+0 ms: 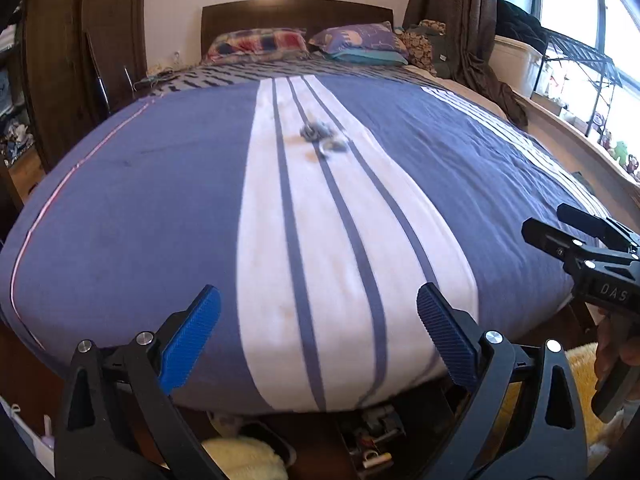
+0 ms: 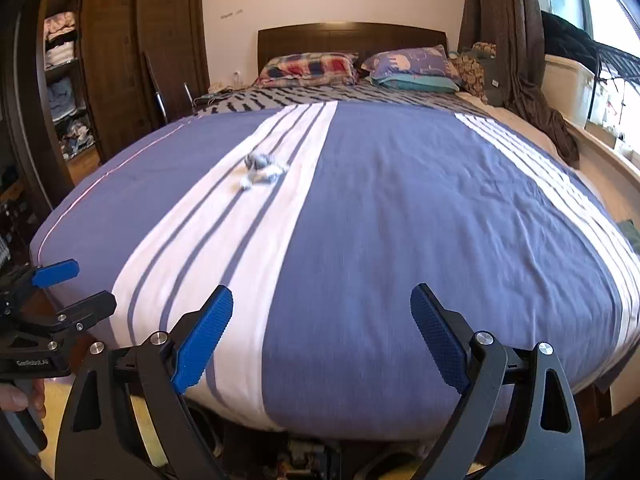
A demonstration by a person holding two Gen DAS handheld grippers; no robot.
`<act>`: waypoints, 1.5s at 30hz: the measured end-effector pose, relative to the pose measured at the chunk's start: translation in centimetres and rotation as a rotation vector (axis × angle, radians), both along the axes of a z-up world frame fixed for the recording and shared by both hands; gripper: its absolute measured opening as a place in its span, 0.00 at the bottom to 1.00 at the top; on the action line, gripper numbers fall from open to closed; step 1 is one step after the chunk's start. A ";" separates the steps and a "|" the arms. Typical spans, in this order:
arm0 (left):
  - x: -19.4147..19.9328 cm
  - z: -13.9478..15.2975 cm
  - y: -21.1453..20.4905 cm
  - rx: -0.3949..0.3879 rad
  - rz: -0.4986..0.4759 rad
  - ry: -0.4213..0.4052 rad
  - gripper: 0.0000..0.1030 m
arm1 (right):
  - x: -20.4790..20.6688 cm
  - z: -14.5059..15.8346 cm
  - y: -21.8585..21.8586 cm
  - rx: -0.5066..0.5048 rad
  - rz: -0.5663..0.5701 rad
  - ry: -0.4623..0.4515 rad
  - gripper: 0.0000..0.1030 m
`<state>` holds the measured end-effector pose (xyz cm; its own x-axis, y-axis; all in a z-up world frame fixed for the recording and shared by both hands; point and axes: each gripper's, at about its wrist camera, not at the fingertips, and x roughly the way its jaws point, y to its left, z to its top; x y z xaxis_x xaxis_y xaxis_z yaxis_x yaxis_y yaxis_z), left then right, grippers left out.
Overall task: Collect trash
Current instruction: 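Move both open tools back up toward the cloth strip and rope, then grasp the white cloth strip with the left tool while the right tool grasps the knotted rope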
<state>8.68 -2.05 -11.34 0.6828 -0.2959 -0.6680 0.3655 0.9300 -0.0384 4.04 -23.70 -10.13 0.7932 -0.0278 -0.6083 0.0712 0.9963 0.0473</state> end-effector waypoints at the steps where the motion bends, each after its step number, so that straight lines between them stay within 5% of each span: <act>1: 0.6 0.2 0.0 0.000 0.003 -0.004 0.91 | 0.4 0.2 0.0 -0.002 0.001 -0.004 0.88; 26: 16.8 -2.2 -4.4 0.020 -0.021 0.055 0.90 | 16.7 -0.6 -2.1 -0.003 -0.053 0.071 0.89; 31: 20.2 -2.8 -6.5 0.028 -0.047 0.070 0.63 | 18.7 -0.9 -3.3 0.006 -0.068 0.080 0.89; 35: 22.2 -3.3 -7.8 0.012 -0.075 0.099 0.54 | 19.6 -1.1 -3.7 0.013 -0.068 0.089 0.89; 39: 23.5 -4.1 -8.8 0.010 -0.111 0.143 0.34 | 20.3 -1.1 -3.8 0.018 -0.063 0.092 0.89; 43: 23.7 -4.3 -8.9 0.011 -0.124 0.153 0.01 | 20.9 -1.1 -3.8 0.028 -0.060 0.098 0.89; 45: 23.2 -4.0 -8.6 0.007 -0.135 0.148 0.01 | 21.1 -1.2 -3.3 0.027 -0.054 0.102 0.89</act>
<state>31.93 -10.67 -15.36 0.5312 -0.3729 -0.7607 0.4778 0.8734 -0.0945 25.12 -27.02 -11.33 0.7251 -0.0511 -0.6867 0.1305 0.9894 0.0642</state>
